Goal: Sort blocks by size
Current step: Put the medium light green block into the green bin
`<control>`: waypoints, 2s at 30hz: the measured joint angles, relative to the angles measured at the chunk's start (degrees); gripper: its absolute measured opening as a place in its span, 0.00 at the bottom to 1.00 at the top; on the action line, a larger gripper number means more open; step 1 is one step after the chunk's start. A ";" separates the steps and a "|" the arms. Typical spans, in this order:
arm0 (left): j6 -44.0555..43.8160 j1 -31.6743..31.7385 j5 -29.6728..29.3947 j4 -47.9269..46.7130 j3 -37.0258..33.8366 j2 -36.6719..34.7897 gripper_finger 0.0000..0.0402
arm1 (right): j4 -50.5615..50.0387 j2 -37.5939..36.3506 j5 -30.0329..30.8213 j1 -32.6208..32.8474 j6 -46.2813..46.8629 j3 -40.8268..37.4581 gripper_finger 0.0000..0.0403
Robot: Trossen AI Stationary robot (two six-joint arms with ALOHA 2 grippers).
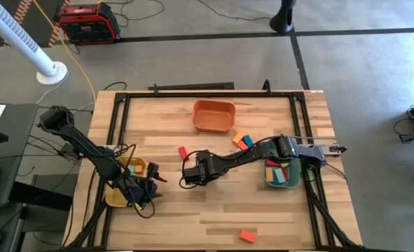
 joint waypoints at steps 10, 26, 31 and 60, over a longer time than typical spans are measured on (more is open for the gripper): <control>0.99 0.02 0.02 0.57 -0.02 0.00 0.67 | -6.99 0.03 -2.29 0.45 -19.74 5.07 0.56; -1.90 0.02 0.00 -0.02 -0.08 0.04 0.67 | -14.81 0.04 -1.47 0.36 -70.88 8.75 0.56; -4.21 0.04 0.00 -0.74 -0.11 0.04 0.67 | -16.87 0.04 -0.07 -1.85 -79.20 8.76 0.56; -12.23 0.02 -3.49 -2.26 -0.13 0.09 0.67 | -10.85 0.00 -18.25 -10.89 -97.60 7.52 0.56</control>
